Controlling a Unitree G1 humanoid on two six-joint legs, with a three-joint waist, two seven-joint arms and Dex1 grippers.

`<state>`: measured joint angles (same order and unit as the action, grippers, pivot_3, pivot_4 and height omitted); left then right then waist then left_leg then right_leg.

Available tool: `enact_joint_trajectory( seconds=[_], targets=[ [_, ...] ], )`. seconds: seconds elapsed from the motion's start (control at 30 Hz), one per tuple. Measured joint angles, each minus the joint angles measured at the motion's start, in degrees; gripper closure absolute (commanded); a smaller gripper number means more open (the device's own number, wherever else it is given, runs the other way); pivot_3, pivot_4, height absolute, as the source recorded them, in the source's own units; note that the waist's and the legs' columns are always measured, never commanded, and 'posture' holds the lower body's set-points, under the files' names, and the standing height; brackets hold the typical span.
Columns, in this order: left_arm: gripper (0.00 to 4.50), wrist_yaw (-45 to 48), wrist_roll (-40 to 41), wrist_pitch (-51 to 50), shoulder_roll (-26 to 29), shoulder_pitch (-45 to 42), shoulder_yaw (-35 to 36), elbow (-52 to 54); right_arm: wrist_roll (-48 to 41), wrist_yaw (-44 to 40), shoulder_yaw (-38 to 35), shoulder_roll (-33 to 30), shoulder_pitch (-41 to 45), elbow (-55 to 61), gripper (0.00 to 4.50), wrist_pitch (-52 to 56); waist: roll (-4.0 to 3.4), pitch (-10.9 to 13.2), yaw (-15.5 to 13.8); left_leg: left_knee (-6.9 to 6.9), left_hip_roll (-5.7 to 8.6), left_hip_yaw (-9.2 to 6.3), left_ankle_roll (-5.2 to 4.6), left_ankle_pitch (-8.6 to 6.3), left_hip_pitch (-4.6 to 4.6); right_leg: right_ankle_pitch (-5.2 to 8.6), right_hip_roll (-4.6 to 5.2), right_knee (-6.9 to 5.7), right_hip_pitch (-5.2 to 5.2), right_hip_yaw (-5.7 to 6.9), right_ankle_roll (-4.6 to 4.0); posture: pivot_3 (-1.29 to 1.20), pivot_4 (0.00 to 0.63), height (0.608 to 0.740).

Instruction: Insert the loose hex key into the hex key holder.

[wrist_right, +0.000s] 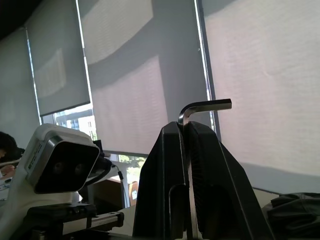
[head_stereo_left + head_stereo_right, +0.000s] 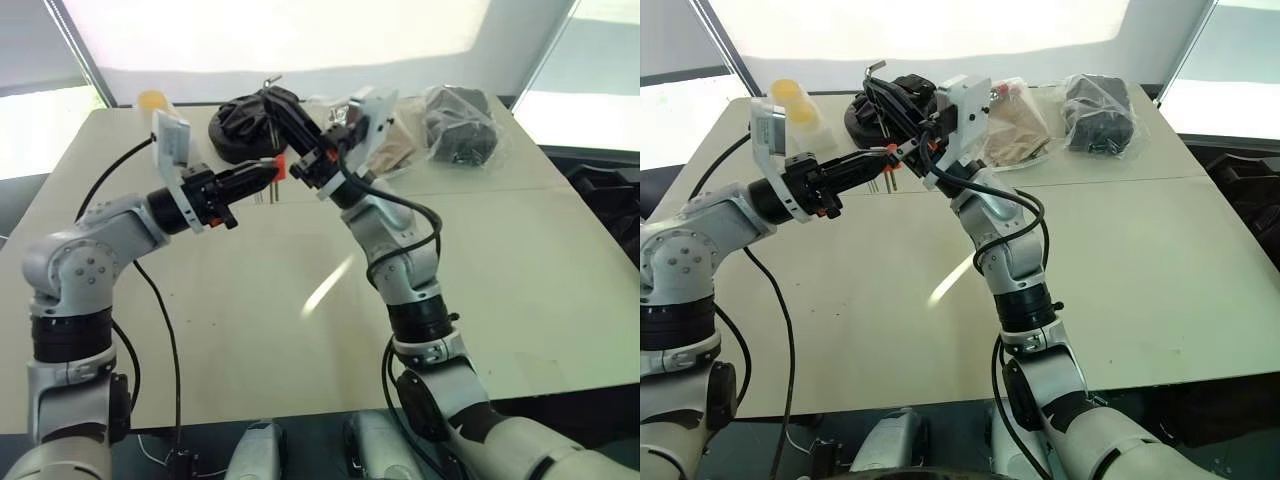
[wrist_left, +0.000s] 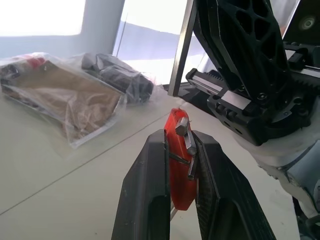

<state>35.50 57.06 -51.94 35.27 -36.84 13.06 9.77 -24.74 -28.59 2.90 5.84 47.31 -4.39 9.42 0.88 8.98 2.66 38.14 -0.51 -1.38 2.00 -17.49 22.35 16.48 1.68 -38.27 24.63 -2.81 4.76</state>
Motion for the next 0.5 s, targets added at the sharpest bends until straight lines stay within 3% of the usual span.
enact_joint_trajectory(
  seconds=[0.5],
  targets=[
    [4.28,-2.0,1.8,-0.4,-0.3,0.1,1.8,0.1,-0.1,-0.1,0.7,0.0,-0.1,0.2,4.47,0.4,0.0,0.0,0.0,0.0,0.0,0.0,0.01,0.0,0.0,0.0,0.0,0.0,0.0,0.0,0.0,0.0,0.15,0.74]
  ],
)
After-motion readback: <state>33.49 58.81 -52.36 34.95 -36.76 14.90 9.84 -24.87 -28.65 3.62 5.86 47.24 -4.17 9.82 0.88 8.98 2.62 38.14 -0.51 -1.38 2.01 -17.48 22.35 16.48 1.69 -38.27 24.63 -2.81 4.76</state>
